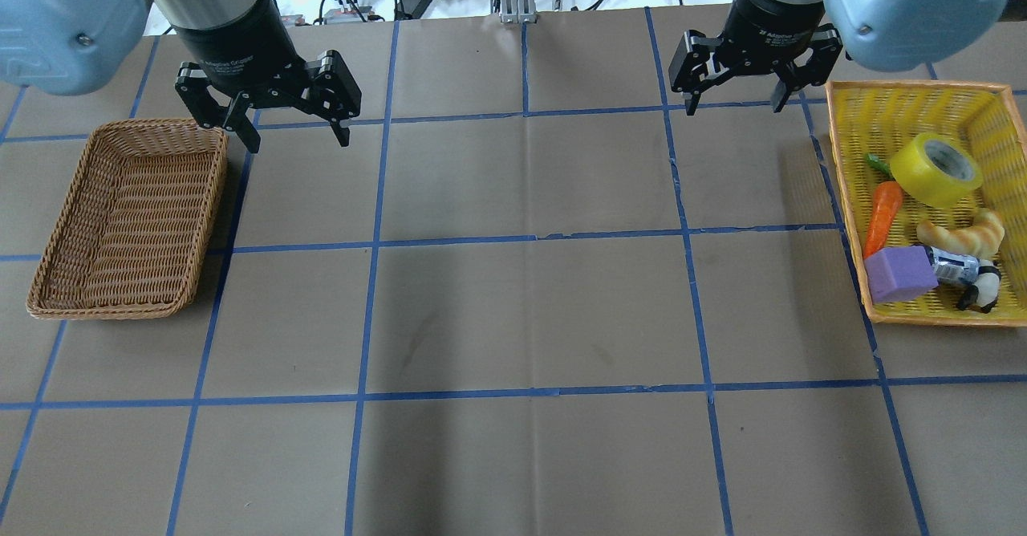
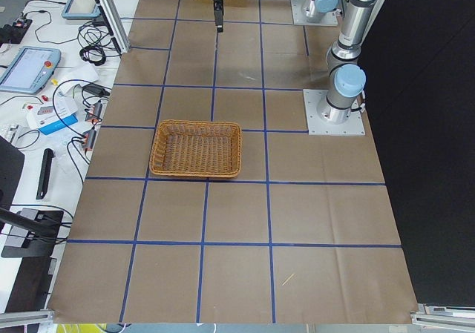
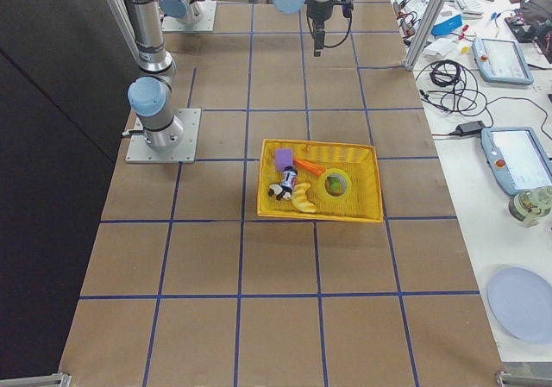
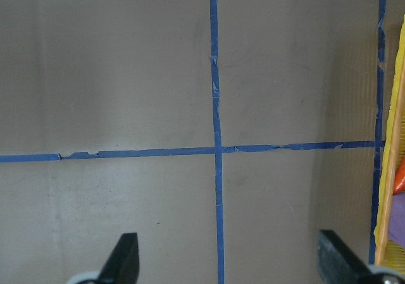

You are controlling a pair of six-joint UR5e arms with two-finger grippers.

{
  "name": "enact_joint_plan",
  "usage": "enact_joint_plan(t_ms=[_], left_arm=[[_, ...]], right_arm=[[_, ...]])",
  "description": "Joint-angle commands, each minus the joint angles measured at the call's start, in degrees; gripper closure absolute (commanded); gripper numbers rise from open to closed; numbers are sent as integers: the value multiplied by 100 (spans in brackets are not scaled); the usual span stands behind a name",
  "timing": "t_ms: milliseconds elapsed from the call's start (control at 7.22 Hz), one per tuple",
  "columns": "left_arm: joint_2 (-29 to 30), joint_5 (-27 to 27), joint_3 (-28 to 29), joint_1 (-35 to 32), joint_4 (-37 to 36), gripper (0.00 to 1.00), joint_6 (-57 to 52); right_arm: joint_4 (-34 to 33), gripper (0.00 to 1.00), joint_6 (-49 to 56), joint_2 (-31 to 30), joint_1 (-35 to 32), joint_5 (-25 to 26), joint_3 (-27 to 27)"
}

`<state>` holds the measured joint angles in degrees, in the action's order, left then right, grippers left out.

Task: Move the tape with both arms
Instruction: 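Move the right gripper toward the yellow tape roll in the yellow basket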

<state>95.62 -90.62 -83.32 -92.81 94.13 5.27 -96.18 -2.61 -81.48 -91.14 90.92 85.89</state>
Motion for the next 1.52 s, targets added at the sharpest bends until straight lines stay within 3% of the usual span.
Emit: enact_joint_plan(t_ms=[0,277,554,692,969,1246,1385], left_arm=[[0,0,0,0,0,0,0],[0,9,0,0,0,0,0],[0,0,0,0,0,0,0],[0,0,9,0,0,0,0],[0,0,9,0,0,0,0],[0,0,9,0,0,0,0],[0,0,9,0,0,0,0]], right_arm=[[-15,0,58,0,35,4,7],[-146,0,1044,70,384,74,-2],[-155,0,2171,245,1507,-39,-11],[-347,0,2664,620,1955,-66,-89],[-533,0,3553,1219,2861,-731,-134],[-1224,0,4345,1747,3102,-673,-143],[-1236,0,4583,1871,3233,-690,-99]])
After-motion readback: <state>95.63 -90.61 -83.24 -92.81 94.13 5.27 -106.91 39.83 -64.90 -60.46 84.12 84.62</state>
